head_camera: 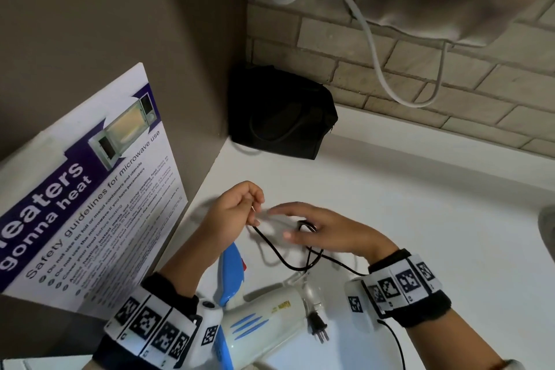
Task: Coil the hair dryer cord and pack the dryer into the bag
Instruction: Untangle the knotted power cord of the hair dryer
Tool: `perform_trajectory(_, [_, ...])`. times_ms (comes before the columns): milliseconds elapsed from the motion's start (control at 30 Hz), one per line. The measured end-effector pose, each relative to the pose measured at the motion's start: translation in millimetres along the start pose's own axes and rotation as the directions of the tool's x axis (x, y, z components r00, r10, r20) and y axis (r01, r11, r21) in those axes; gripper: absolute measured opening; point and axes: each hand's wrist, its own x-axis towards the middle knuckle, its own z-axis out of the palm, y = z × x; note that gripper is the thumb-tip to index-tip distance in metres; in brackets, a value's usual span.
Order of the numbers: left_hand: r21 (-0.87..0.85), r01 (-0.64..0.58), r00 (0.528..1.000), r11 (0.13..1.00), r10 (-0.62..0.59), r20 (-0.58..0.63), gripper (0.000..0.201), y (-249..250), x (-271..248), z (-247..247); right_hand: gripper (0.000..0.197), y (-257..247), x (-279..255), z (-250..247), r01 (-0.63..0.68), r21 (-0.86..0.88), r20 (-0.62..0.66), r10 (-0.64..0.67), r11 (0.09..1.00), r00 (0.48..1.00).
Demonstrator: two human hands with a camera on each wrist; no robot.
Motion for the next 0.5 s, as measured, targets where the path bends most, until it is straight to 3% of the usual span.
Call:
perform_trajectory(67, [0.047,0.017,1.0,0.999,-0.018,0.017,0.034,-7.6,2.1,0.2,0.038,2.6,6.5,5.2,0.027,-0.195,0.094,-0.009,0.98,0.996])
perform_trajectory(100, [0.079,0.021,0.999,0.997,-0.024,0.036,0.033,-12.2,2.5,-0.7,0.035,5.0,8.8,6.5,-0.002,-0.212,0.089,0.021,0.977,0.996])
perform_trajectory(200, [0.316,-0.045,0.985,0.948,-0.01,0.17,0.032,-23.8,-1.5,-1.9,0.035,12.2,10.2,2.9,-0.142,-0.1,-0.044,0.138,0.985,0.989])
perform_trajectory(267, [0.559,-0.165,0.929,0.813,-0.063,0.365,0.036,-28.9,-7.0,0.8,0.032,14.6,7.5,-1.1,-0.194,-0.037,-0.066,0.191,0.98,0.979])
perform_trajectory(333, [0.665,-0.293,0.848,0.687,-0.135,0.513,0.042,-31.9,-13.7,9.8,0.029,17.1,3.4,-1.2,-0.221,-0.003,-0.028,0.22,0.975,0.975])
perform_trajectory(500, [0.701,-0.39,0.782,0.597,-0.187,0.595,0.038,-36.0,-24.6,36.0,0.03,24.3,-1.7,5.5,-0.301,-0.021,0.014,0.301,0.954,0.954])
